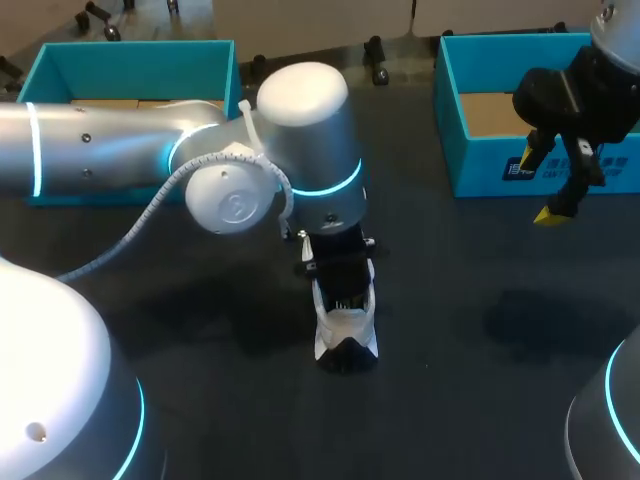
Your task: Take the shoe out of the shoebox, open the shoe tongue, remove and reinsert the insole, then place the shoe into the shoebox
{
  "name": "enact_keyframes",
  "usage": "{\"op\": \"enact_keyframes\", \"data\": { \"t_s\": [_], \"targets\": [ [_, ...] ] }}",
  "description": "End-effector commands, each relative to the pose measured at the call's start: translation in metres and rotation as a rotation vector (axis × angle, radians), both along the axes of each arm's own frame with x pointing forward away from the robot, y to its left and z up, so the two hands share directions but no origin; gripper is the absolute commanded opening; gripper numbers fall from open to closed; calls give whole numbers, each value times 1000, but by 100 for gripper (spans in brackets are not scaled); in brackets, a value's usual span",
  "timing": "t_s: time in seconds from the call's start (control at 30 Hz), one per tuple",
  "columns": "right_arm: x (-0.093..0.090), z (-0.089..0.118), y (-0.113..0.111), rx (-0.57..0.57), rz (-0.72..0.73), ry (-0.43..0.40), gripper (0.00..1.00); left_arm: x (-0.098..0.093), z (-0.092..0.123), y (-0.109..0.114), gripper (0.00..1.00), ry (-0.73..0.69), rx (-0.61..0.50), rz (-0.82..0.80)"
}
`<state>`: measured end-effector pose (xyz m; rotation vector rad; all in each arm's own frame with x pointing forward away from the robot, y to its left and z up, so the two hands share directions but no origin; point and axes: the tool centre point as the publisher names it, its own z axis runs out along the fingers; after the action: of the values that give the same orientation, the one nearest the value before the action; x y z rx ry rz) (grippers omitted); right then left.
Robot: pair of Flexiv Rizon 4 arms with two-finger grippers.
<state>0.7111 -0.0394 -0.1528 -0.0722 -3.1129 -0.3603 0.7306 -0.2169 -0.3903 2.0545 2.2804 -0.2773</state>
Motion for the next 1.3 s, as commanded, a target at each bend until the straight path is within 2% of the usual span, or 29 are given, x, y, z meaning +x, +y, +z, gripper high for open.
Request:
{"op": "enact_keyframes", "data": {
  "t_s": [0.03,0.27,0.7,0.93,1.3],
  "targets": [
    [2,-1,1,-4,-1,3,100,-11,9,7,0,16,-11,-20],
    [2,-1,1,-4,-1,3,100,-29,-2,7,0,40,-2,-65],
    [2,-1,1,-4,-1,3,100,-40,-22,5,0,48,5,-107],
    [2,-1,1,-4,-1,3,100,-30,0,7,0,-20,-12,-107],
    [2,-1,1,-4,-1,3,100,2,35,5,0,-223,-53,-84]
  ]
}}
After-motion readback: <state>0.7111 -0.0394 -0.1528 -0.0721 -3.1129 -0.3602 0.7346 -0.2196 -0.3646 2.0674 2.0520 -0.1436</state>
